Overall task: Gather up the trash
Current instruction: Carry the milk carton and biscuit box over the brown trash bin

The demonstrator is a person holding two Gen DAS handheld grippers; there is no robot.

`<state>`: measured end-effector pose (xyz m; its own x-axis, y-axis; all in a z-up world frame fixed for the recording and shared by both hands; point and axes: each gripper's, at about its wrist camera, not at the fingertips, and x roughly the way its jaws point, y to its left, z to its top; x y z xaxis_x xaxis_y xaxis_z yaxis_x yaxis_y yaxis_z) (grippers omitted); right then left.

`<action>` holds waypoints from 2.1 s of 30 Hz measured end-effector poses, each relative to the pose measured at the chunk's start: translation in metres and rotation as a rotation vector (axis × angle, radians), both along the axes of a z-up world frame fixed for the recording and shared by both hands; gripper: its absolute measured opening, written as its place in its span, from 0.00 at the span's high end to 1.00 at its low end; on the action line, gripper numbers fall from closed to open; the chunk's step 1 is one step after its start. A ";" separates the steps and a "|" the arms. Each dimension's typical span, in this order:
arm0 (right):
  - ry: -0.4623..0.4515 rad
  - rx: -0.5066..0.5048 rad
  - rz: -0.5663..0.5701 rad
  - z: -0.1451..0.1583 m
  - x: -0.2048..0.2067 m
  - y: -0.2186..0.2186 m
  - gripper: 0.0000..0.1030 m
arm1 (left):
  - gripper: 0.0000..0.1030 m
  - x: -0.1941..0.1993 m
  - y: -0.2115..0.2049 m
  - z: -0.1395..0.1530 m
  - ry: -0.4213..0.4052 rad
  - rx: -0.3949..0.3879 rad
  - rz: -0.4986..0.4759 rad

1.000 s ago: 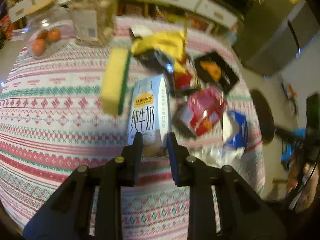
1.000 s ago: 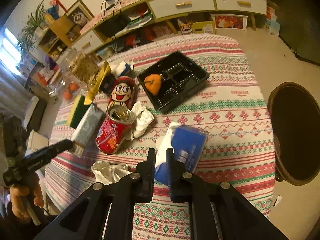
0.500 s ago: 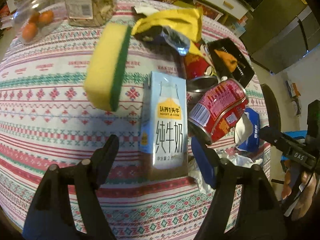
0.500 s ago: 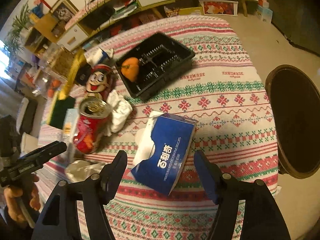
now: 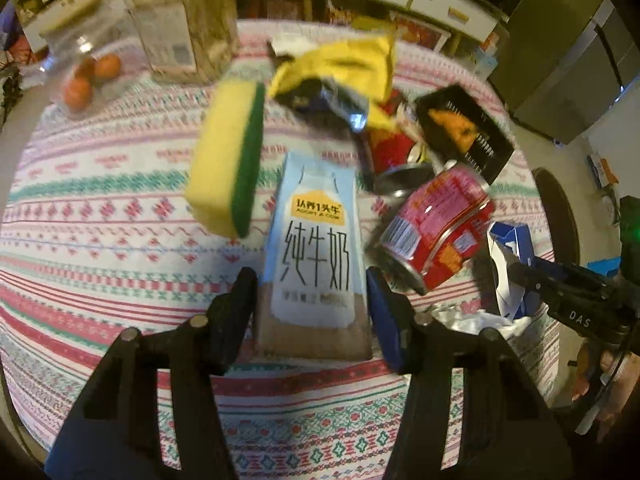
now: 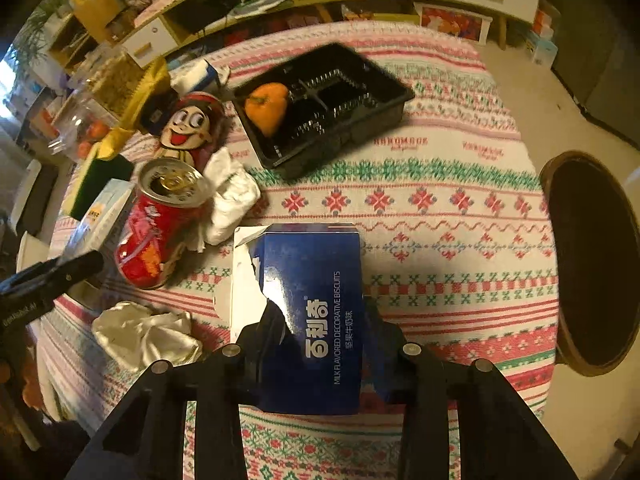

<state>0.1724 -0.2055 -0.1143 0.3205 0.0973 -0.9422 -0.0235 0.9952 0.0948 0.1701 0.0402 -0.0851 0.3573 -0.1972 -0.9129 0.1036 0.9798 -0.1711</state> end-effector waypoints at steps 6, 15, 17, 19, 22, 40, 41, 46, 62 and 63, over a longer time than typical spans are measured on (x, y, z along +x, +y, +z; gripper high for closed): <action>-0.065 0.022 -0.023 0.028 -0.021 -0.020 0.62 | 0.48 -0.020 -0.001 0.032 -0.112 0.011 -0.016; -0.142 0.044 -0.082 0.064 -0.029 -0.052 0.62 | 0.48 -0.040 -0.025 0.070 -0.244 0.008 -0.095; -0.157 0.047 -0.099 0.070 -0.032 -0.062 0.62 | 0.48 -0.044 -0.033 0.076 -0.264 0.000 -0.116; -0.166 0.051 -0.115 0.074 -0.035 -0.070 0.62 | 0.48 -0.048 -0.042 0.080 -0.280 -0.003 -0.135; -0.176 0.052 -0.145 0.079 -0.040 -0.087 0.62 | 0.48 -0.051 -0.061 0.085 -0.301 -0.006 -0.177; -0.161 -0.013 -0.318 0.078 -0.093 -0.208 0.62 | 0.48 -0.057 -0.217 0.071 -0.280 -0.040 -0.441; -0.158 -0.016 -0.326 0.078 -0.095 -0.213 0.62 | 0.48 -0.058 -0.230 0.070 -0.278 -0.035 -0.465; -0.149 -0.028 -0.388 0.076 -0.103 -0.249 0.62 | 0.48 -0.054 -0.290 0.057 -0.228 -0.060 -0.558; -0.088 -0.014 -0.498 0.058 -0.115 -0.307 0.61 | 0.47 -0.028 -0.399 0.003 -0.152 -0.012 -0.661; -0.087 -0.016 -0.498 0.057 -0.115 -0.307 0.61 | 0.47 -0.029 -0.398 0.003 -0.159 -0.015 -0.660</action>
<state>0.0577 -0.5128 -0.0571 0.4017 -0.1012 -0.9102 0.4473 0.8889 0.0986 0.1410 -0.3575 -0.0819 0.2871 -0.4324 -0.8547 0.7045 0.6999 -0.1175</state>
